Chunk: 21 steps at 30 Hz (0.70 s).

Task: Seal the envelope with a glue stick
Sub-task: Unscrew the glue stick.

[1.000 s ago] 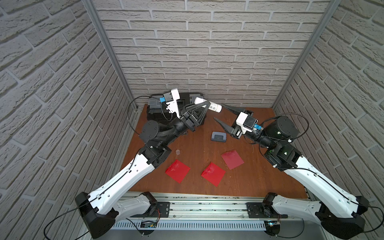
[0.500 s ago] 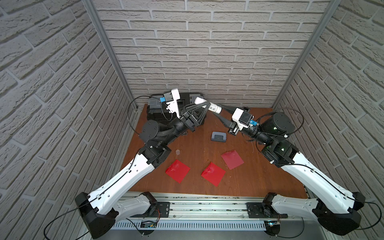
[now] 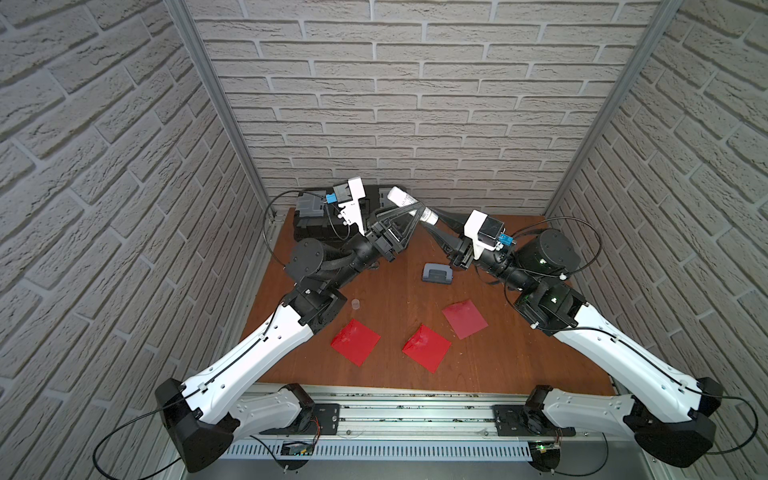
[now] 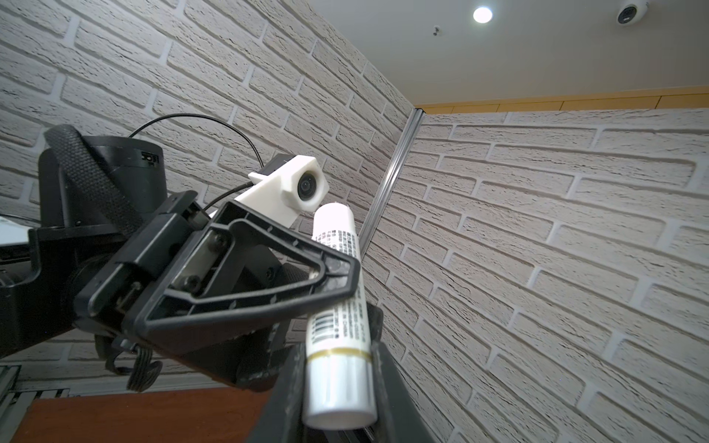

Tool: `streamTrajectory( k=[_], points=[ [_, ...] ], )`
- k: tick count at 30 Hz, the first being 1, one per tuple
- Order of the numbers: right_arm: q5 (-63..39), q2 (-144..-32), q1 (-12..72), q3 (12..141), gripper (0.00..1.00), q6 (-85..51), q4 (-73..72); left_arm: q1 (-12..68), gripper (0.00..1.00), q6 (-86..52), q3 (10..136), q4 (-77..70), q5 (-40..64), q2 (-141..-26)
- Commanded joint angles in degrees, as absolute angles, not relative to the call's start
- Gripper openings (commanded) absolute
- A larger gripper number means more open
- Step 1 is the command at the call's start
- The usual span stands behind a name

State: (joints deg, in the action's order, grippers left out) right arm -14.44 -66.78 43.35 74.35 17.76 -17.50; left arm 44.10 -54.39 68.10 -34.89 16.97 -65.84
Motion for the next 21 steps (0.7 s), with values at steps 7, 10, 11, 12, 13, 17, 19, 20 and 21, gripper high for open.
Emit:
streamTrajectory(
  k=[7, 10, 11, 12, 13, 17, 19, 20, 21],
  points=[
    [-8.77, -66.76, 45.88, 72.97, 0.03, 15.08, -25.88, 45.09, 0.42, -52.10, 66.04, -42.41, 13.01, -66.13],
    [-8.36, -66.49, 46.23, 72.25, 0.03, 15.03, -26.44, 45.23, 0.46, -51.58, 64.41, -44.02, 10.92, -65.10],
    [-8.43, -66.47, 46.31, 72.14, 0.03, 15.03, -26.45, 45.18, 0.47, -51.35, 64.13, -44.11, 10.50, -64.94],
    [-8.43, -66.51, 46.43, 72.05, 0.03, 15.03, -26.46, 45.13, 0.47, -51.09, 63.92, -44.04, 10.08, -64.61],
    [-8.43, -66.51, 46.54, 72.05, 0.03, 14.95, -26.46, 45.17, 0.47, -50.95, 63.79, -44.03, 9.76, -64.44],
    [-8.55, -66.58, 46.76, 71.89, 0.03, 15.07, -26.20, 45.26, 0.48, -50.86, 63.94, -44.20, 9.80, -64.50],
    [-8.57, -66.59, 46.85, 71.77, 0.03, 15.16, -26.19, 45.22, 0.54, -51.06, 63.90, -44.61, 9.76, -64.52],
    [-8.54, -66.62, 46.85, 71.79, 0.03, 15.14, -26.28, 45.28, 0.57, -51.29, 63.76, -44.82, 9.77, -64.68],
    [-8.55, -66.61, 46.93, 71.72, 0.03, 15.13, -26.28, 45.31, 0.57, -51.34, 63.66, -44.83, 9.73, -64.67]
  ],
)
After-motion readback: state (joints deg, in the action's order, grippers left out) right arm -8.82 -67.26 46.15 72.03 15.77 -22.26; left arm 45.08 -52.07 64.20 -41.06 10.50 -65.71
